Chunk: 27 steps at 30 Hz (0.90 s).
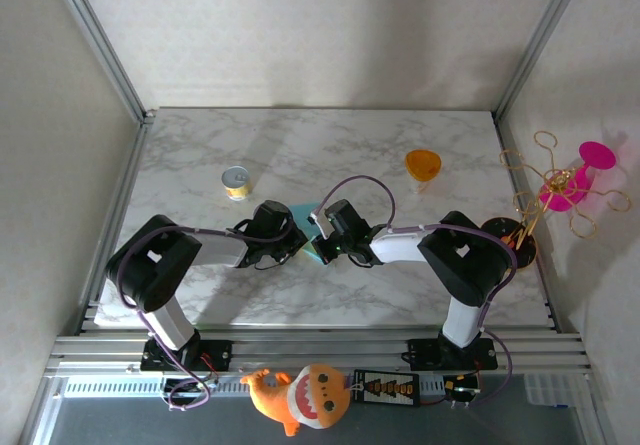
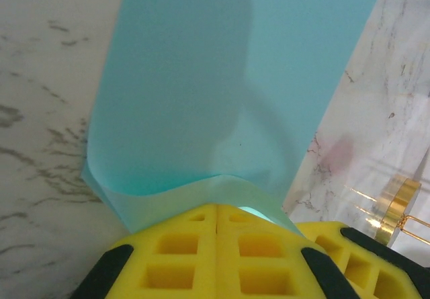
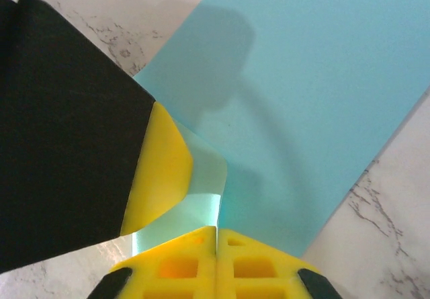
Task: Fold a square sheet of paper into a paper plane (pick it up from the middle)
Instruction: Third fold the triangle at the center of the table.
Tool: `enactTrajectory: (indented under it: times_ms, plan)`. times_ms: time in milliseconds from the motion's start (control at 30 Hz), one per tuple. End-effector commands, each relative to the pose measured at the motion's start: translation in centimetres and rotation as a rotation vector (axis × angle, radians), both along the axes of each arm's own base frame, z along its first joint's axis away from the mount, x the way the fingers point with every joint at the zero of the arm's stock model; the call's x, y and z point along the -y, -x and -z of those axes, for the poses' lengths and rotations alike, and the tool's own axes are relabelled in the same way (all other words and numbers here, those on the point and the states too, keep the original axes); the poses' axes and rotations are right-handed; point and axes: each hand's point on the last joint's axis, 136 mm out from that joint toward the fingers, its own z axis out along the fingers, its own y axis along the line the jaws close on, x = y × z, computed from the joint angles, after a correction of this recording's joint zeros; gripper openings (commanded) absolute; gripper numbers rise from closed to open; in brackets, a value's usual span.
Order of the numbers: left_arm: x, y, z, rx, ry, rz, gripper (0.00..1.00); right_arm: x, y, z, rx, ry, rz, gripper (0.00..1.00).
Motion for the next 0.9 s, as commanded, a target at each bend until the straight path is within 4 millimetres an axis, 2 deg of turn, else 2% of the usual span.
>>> enactTrajectory:
  times_ms: [0, 167, 333, 467, 633, 867]
  plan:
    - [-0.1, 0.1, 0.8, -0.013, -0.019, 0.009, 0.04, 1.5, 0.9, 2.5, -0.069, 0.084, 0.014, 0.05]
    - [0.1, 0.0, 0.6, -0.008, -0.019, 0.018, 0.05, 1.6, 0.8, 2.6, -0.068, 0.088, 0.020, 0.04]
    - [0.3, -0.6, -1.3, 0.034, -0.008, 0.031, 0.09, 1.7, 0.7, 2.6, -0.065, 0.091, 0.025, 0.03]
    - [-0.6, -0.8, -2.3, 0.062, -0.039, 0.025, 0.11, 1.7, 0.8, 2.7, -0.067, 0.094, 0.024, 0.03]
    - [-1.4, -0.7, -1.7, 0.049, -0.056, 0.014, 0.11, 1.6, 0.9, 2.8, -0.072, 0.094, 0.021, 0.03]
    - [-1.0, -0.9, -0.7, 0.031, -0.057, 0.027, 0.07, 1.5, 0.8, 2.8, -0.076, 0.090, 0.020, 0.04]
